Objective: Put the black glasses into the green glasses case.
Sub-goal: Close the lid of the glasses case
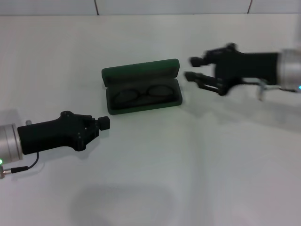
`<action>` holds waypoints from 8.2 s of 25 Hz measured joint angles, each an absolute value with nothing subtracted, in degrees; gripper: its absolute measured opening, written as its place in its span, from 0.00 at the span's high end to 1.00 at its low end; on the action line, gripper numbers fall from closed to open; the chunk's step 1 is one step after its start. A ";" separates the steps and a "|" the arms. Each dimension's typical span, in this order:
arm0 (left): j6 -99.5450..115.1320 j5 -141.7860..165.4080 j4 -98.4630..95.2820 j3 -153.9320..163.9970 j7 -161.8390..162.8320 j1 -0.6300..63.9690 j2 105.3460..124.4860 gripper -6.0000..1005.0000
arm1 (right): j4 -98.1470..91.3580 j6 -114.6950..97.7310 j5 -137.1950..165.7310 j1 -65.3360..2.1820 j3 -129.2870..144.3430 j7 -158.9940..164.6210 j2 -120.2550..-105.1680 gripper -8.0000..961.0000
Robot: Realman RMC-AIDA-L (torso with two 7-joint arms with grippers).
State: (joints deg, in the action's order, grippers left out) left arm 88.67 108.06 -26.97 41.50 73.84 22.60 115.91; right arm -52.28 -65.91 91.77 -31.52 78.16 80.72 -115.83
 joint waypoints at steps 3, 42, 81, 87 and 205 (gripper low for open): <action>87.85 108.06 -27.00 41.37 74.88 23.20 115.93 1.00 | -50.14 -71.98 91.13 -27.46 70.78 77.96 -115.78 0.66; 55.91 105.21 -25.82 41.76 79.91 32.22 119.55 1.00 | -26.54 -87.72 88.85 -23.69 59.78 54.70 -115.89 0.09; 20.42 134.48 -54.33 93.16 171.55 32.88 120.46 1.00 | -27.13 -85.42 88.13 -23.83 59.50 54.66 -115.75 0.09; 11.47 132.12 -47.81 98.80 171.71 34.76 120.64 1.00 | -27.06 -85.42 88.13 -23.71 59.50 54.58 -115.68 0.09; -10.09 130.51 -46.53 121.60 170.11 22.86 120.33 0.97 | -26.63 -79.73 88.25 -25.94 59.50 54.93 -115.93 0.09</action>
State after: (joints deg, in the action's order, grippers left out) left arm -10.09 130.51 -46.53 121.60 170.11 22.86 120.33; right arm -26.63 -79.73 88.25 -25.94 59.50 54.93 -115.93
